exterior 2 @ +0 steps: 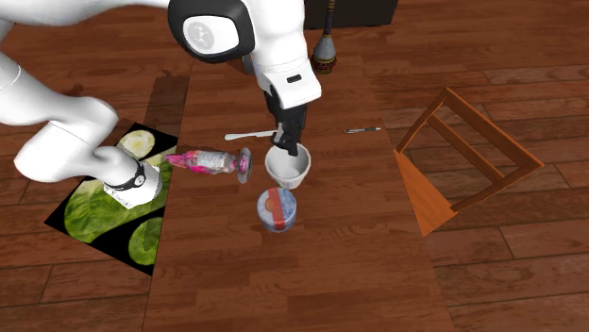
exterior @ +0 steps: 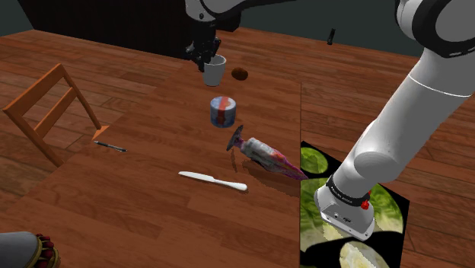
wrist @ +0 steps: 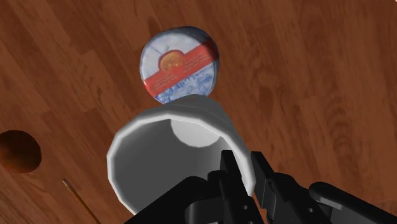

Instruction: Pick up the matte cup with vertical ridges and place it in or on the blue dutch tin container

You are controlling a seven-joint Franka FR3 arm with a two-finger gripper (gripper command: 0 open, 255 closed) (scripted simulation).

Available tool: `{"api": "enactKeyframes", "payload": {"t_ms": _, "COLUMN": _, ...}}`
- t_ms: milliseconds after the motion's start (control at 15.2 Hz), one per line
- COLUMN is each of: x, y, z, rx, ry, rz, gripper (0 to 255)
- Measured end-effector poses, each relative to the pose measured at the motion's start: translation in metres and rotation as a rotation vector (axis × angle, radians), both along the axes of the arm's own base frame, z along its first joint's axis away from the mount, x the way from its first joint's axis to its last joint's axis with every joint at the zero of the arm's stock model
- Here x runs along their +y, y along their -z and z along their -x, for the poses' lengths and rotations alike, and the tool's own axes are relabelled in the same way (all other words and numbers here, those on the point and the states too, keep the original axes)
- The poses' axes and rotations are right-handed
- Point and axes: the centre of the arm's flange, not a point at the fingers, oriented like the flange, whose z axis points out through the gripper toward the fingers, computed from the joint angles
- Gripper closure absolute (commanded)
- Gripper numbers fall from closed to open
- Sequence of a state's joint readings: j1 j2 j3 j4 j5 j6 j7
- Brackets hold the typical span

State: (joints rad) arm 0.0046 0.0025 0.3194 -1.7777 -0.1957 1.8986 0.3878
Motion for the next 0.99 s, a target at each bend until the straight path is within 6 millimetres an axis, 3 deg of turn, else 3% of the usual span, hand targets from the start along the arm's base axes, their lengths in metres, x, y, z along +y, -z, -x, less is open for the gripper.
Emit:
{"api": "enactKeyframes", "payload": {"t_ms": 198, "x": -0.033, "y": -0.010, "z": 0.015, "rx": 0.000, "ry": 0.000, "rz": 0.000, "gripper": 255}}
{"api": "enactKeyframes", "payload": {"t_ms": 330, "x": -0.043, "y": -0.003, "z": 0.020, "rx": 0.000, "ry": -0.001, "rz": 0.000, "gripper": 255}}
{"api": "enactKeyframes", "payload": {"t_ms": 990, "x": -0.044, "y": 0.048, "z": 0.020, "rx": 0.001, "ry": -0.001, "rz": 0.000, "gripper": 255}}
